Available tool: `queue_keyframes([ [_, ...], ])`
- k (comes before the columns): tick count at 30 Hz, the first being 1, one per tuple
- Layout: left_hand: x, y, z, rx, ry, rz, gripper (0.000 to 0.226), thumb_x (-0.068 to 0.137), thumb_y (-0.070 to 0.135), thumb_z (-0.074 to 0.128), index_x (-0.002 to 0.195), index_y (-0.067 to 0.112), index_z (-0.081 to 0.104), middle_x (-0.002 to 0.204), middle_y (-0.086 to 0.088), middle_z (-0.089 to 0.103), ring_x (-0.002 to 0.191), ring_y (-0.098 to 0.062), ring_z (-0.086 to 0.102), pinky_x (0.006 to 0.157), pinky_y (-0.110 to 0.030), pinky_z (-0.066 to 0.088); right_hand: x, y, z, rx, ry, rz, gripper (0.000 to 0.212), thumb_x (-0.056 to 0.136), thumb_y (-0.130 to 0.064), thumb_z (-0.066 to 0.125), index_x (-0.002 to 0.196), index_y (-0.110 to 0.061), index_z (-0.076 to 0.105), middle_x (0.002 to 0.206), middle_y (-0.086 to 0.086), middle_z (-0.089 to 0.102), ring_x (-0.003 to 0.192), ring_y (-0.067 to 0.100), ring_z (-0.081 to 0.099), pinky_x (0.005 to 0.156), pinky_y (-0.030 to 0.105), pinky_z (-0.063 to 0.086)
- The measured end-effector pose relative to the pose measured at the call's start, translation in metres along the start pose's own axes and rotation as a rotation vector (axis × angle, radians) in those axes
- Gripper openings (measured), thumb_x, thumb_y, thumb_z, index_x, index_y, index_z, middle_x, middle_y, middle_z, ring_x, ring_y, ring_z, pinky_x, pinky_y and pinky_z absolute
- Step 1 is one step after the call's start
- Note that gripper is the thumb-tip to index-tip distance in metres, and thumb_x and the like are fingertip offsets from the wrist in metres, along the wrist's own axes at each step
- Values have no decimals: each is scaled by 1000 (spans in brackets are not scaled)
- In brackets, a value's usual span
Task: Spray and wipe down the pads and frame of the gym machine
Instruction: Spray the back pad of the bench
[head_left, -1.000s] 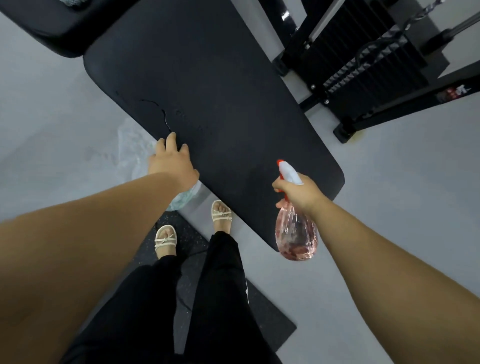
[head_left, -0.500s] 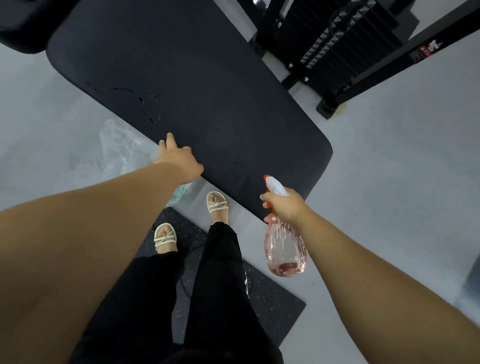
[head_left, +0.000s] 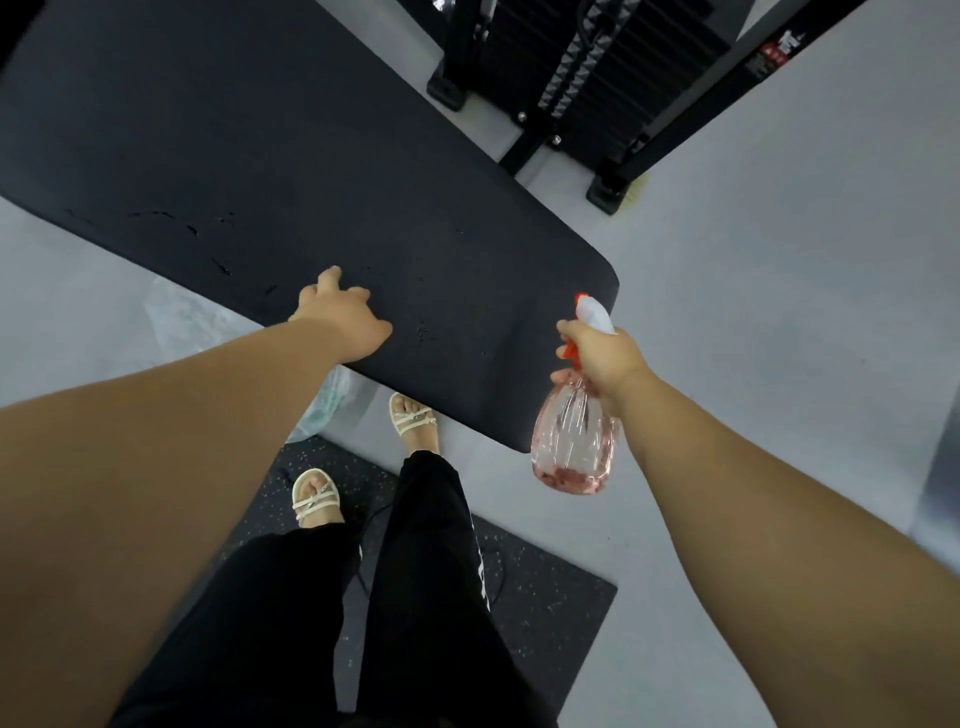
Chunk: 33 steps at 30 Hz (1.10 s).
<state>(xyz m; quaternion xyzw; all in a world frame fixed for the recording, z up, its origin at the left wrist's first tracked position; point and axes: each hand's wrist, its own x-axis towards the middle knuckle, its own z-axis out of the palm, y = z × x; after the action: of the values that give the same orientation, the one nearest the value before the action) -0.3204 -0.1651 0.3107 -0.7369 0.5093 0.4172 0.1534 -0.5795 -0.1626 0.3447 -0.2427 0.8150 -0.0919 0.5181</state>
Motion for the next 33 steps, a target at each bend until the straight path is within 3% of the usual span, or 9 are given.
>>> queue_keyframes([
  [8,13,11,8,199,-112,23,63,95,48,40,150,25,20,158,-9,-9,144,-38,1,117,-45,16,17,4,-26,71,61,67,29,85,-31,57,106,-11,58,79,5,60,47,15,63,56,28,52],
  [11,10,15,9,241,-143,15,65,94,50,40,150,25,18,157,-11,-16,143,-41,-3,117,-46,14,14,19,-31,4,46,85,19,86,-27,52,102,-16,55,73,4,57,56,18,64,73,38,56],
  [14,8,19,10,227,-157,1,67,93,51,42,150,25,18,156,-10,-18,143,-41,-7,117,-47,13,8,35,-33,-23,47,104,7,87,-27,53,91,-21,51,80,6,58,62,22,65,73,36,53],
  [16,7,19,9,212,-159,-2,68,93,50,44,150,24,18,157,-8,-19,143,-40,-8,117,-47,13,3,45,-33,-13,36,139,10,88,-27,56,87,-18,51,84,7,58,61,22,64,77,38,54],
  [18,6,17,9,192,-154,6,68,93,49,46,150,25,19,157,-5,-18,144,-38,-8,117,-47,14,-1,54,-31,-93,-24,140,11,89,-27,54,94,-18,51,87,8,57,63,21,64,82,41,53],
  [21,6,9,8,178,-133,33,66,92,47,48,149,24,23,158,-2,-15,145,-34,-5,116,-48,16,-8,64,-23,-187,-108,116,30,88,-28,52,117,-21,49,88,8,56,64,19,63,80,43,55],
  [23,5,5,5,181,-111,60,65,92,46,49,148,23,25,159,-1,-10,146,-32,0,116,-46,18,-11,66,-17,-242,-151,87,36,89,-30,53,123,-25,46,89,7,56,64,18,63,85,44,54],
  [28,3,-7,3,147,-47,94,60,94,43,48,147,23,29,159,2,-1,145,-27,6,117,-41,18,-23,66,-1,-323,-209,93,34,86,-32,56,118,-23,54,87,3,58,64,17,64,60,26,51],
  [33,-7,-23,9,78,28,91,57,95,39,48,146,22,31,159,-2,4,145,-27,2,117,-40,15,-31,61,20,-430,-318,-33,26,81,-37,61,98,-18,61,91,0,60,64,16,67,84,40,54],
])
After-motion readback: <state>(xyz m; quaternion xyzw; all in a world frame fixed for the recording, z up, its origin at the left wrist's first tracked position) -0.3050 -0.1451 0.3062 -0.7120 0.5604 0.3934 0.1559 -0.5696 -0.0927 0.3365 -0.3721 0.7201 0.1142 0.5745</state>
